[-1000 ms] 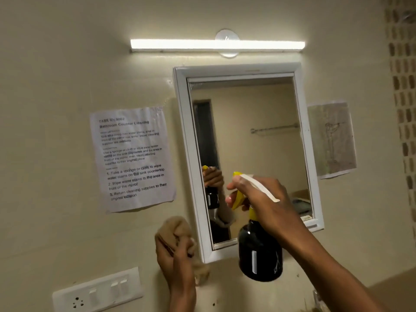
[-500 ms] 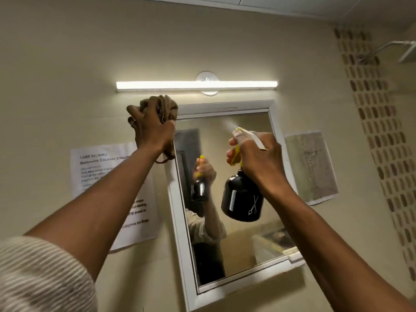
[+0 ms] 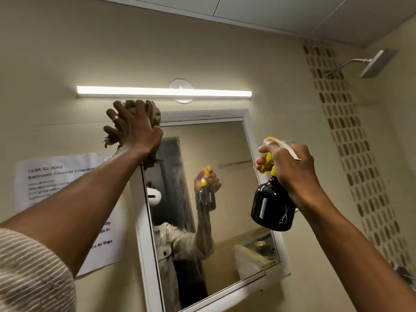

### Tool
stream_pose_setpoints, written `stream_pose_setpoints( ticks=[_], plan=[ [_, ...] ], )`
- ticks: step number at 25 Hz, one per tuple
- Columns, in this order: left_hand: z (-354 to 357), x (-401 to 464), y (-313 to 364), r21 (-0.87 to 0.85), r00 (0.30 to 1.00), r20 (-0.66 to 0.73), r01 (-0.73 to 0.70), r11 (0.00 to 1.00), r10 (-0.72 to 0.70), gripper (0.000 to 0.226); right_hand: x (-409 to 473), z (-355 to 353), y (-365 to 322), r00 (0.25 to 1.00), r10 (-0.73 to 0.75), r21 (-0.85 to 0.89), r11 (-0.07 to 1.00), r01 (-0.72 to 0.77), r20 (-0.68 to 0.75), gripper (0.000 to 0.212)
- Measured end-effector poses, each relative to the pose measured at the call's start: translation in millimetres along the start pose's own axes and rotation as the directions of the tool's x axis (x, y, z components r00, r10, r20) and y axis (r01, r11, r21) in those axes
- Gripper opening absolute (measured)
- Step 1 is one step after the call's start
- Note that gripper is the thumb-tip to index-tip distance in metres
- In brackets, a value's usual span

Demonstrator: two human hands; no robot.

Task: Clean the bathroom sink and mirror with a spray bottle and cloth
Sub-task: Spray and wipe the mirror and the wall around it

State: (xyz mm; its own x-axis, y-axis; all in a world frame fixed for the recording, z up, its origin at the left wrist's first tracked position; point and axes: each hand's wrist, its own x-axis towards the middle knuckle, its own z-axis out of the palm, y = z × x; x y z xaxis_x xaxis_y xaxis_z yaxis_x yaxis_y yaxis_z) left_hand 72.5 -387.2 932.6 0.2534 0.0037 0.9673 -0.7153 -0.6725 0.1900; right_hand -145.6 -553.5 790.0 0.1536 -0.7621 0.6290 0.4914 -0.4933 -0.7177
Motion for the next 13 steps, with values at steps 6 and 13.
stream_pose_setpoints(
  ticks=[6,13],
  plan=[
    [47,3,51,-0.086,0.989,0.063,-0.126,0.988,0.132,0.056,6,-6,16,0.998,0.006,0.0,1.0,-0.006,0.056,0.037],
    [91,-2,121,-0.097,0.962,0.126,-0.231,0.968,0.242,0.064,18,-17,31,0.989,-0.045,-0.078,0.995,0.057,0.142,0.038]
  ],
)
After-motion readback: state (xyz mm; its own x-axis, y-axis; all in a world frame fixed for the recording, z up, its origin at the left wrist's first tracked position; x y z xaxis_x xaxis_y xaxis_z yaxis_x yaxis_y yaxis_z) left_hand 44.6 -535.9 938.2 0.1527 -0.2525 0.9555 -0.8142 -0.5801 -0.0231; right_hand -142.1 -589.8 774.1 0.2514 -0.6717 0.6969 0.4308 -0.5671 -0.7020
